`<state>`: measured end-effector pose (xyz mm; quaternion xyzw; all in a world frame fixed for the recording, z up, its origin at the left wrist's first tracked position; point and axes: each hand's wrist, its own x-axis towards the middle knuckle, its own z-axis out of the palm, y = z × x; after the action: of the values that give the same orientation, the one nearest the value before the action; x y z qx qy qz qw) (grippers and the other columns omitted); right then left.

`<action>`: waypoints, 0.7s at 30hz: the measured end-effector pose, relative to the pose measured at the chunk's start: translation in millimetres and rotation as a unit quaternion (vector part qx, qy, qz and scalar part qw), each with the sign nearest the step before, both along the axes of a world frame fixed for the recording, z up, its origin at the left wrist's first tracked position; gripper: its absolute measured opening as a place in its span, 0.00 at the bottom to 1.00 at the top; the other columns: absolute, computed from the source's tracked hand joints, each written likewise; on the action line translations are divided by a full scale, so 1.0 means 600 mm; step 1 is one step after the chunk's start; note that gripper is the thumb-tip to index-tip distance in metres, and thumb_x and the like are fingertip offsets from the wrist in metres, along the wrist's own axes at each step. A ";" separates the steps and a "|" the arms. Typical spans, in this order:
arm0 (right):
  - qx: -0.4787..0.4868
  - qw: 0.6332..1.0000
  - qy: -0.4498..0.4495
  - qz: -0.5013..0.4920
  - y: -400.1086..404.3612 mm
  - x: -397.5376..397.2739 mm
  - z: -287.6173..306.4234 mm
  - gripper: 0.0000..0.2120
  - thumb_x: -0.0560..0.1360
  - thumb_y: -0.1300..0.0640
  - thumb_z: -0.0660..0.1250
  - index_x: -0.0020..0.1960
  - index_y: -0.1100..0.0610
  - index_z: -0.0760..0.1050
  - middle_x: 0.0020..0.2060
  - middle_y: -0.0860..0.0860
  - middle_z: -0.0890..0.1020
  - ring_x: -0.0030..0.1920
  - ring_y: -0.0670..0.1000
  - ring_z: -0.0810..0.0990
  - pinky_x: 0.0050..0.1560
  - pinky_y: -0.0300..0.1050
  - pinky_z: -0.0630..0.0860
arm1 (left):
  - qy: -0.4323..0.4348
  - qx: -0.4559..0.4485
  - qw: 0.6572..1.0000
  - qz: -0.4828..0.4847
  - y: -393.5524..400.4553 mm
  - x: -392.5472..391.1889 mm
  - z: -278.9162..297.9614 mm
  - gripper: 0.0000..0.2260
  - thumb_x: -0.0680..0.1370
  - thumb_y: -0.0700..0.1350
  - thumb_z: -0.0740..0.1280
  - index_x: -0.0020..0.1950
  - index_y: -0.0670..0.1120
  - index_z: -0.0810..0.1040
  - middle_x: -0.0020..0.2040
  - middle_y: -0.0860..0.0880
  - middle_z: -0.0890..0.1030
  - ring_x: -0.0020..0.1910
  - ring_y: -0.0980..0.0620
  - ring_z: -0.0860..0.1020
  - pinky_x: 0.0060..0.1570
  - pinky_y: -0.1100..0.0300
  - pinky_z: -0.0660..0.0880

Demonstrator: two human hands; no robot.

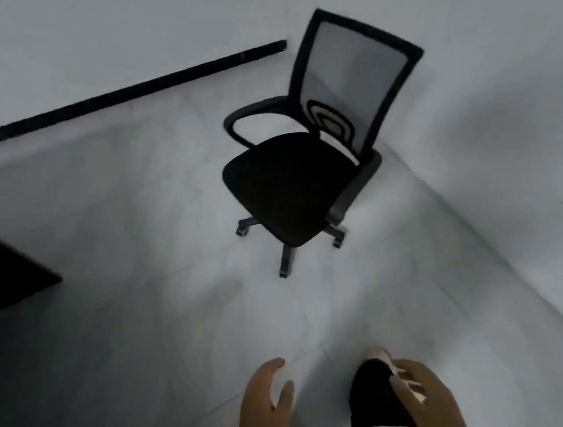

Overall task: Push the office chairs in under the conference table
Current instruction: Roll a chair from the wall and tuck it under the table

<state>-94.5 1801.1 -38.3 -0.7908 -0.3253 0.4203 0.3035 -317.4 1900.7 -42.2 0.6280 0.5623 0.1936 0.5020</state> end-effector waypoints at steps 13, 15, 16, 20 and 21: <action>0.072 0.973 -0.080 -0.203 0.026 0.474 0.055 0.26 0.60 0.26 0.57 0.50 0.41 0.68 0.48 0.40 0.75 0.51 0.36 0.75 0.46 0.22 0.68 | -0.107 -0.073 0.989 -0.076 0.131 0.592 0.033 0.10 0.76 0.35 0.61 0.54 0.47 0.70 0.50 0.51 0.75 0.50 0.54 0.74 0.42 0.72 0.70; 0.074 0.965 -0.064 -0.242 0.020 0.518 0.046 0.20 0.60 0.29 0.61 0.48 0.36 0.68 0.48 0.40 0.76 0.51 0.33 0.74 0.46 0.22 0.69 | -0.094 -0.085 0.989 -0.078 0.145 0.629 0.030 0.10 0.77 0.36 0.61 0.56 0.46 0.71 0.51 0.49 0.75 0.52 0.51 0.73 0.42 0.69 0.68; 0.082 0.961 -0.057 -0.260 0.023 0.541 0.039 0.17 0.61 0.32 0.63 0.48 0.34 0.70 0.48 0.41 0.77 0.50 0.31 0.74 0.47 0.24 0.71 | -0.087 -0.089 0.990 -0.071 0.154 0.649 0.026 0.10 0.76 0.36 0.62 0.56 0.46 0.72 0.52 0.48 0.75 0.53 0.51 0.72 0.43 0.69 0.67; 0.074 0.946 -0.012 -0.316 0.079 0.657 0.018 0.13 0.72 0.63 0.67 0.45 0.44 0.72 0.47 0.51 0.79 0.42 0.24 0.73 0.47 0.28 0.74 | -0.075 -0.080 0.994 -0.025 0.223 0.746 0.002 0.11 0.75 0.33 0.63 0.52 0.47 0.72 0.49 0.52 0.77 0.55 0.47 0.73 0.45 0.66 0.67; 0.073 0.945 -0.014 -0.318 0.105 0.695 0.013 0.13 0.72 0.66 0.65 0.47 0.48 0.73 0.49 0.54 0.79 0.41 0.24 0.73 0.42 0.23 0.72 | -0.076 -0.072 0.994 -0.019 0.250 0.778 -0.002 0.11 0.75 0.32 0.63 0.52 0.47 0.72 0.49 0.54 0.77 0.55 0.46 0.74 0.47 0.64 0.67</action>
<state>322.6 1864.2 -30.7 -0.8345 -0.0906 0.2657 0.4741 149.3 2050.6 -43.2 0.5845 0.5227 0.1900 0.5908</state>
